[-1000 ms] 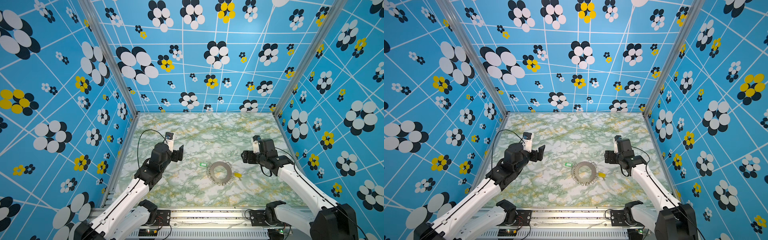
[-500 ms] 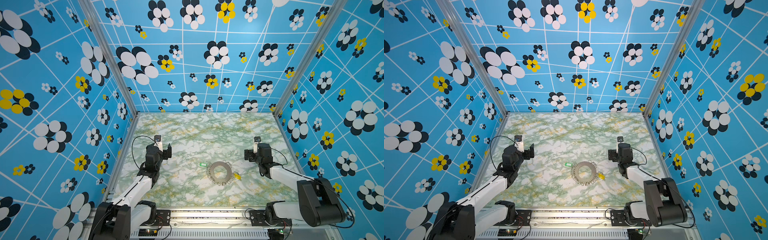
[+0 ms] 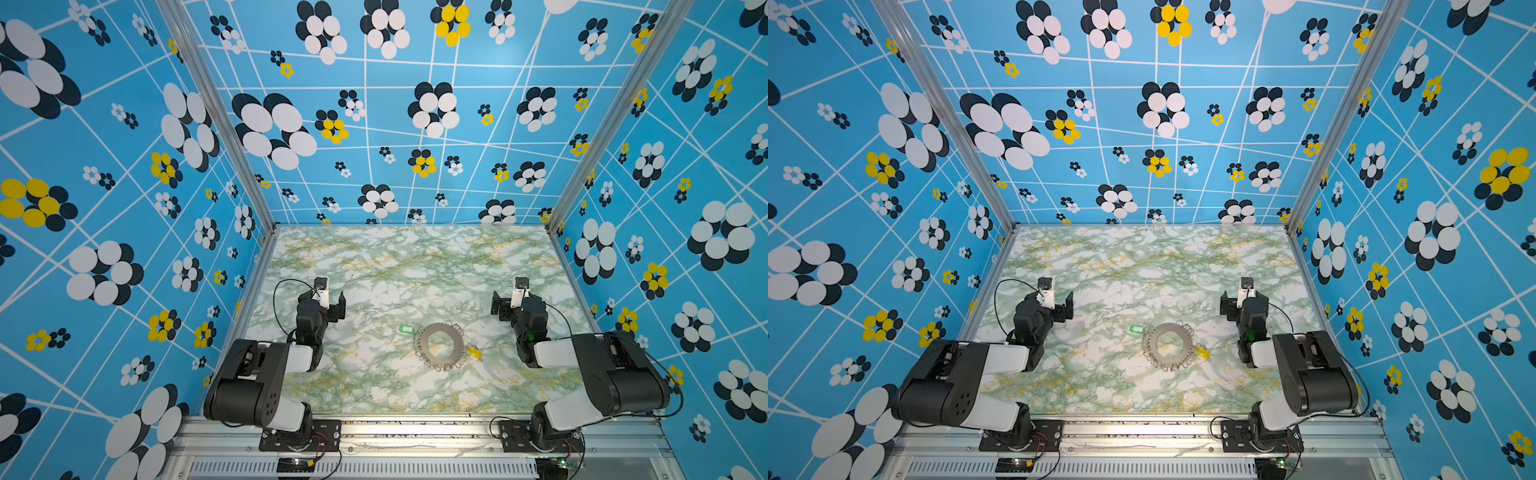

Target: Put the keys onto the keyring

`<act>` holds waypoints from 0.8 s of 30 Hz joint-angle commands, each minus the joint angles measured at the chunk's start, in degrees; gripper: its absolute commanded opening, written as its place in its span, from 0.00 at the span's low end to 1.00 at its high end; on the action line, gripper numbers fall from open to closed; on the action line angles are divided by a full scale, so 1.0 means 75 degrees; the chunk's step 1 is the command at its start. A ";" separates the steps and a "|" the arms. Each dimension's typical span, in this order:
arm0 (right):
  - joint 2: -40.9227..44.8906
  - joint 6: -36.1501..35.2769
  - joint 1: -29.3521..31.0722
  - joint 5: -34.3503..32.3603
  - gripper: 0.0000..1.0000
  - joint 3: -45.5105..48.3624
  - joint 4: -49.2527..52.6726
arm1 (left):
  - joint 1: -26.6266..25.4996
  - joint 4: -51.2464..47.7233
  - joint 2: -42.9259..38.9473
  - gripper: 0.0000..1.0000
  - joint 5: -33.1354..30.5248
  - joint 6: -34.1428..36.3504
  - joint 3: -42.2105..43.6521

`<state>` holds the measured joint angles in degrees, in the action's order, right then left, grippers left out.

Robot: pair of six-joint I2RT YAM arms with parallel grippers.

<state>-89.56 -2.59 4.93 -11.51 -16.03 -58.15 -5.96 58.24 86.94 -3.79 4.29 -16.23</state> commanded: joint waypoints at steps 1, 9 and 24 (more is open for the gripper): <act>-0.0100 0.0020 -0.0026 0.0090 0.99 0.0145 -0.1315 | 0.0104 0.1080 0.0389 0.95 0.0037 0.0033 0.0072; -0.0081 0.0042 0.0019 -0.0321 0.99 0.0056 -0.1120 | 0.0103 0.0976 0.0392 0.99 -0.0193 -0.0069 0.0020; -0.0125 0.0040 0.0163 -0.0812 0.99 0.0025 -0.1131 | 0.0105 0.0544 0.0364 0.99 -0.0442 -0.0163 -0.0190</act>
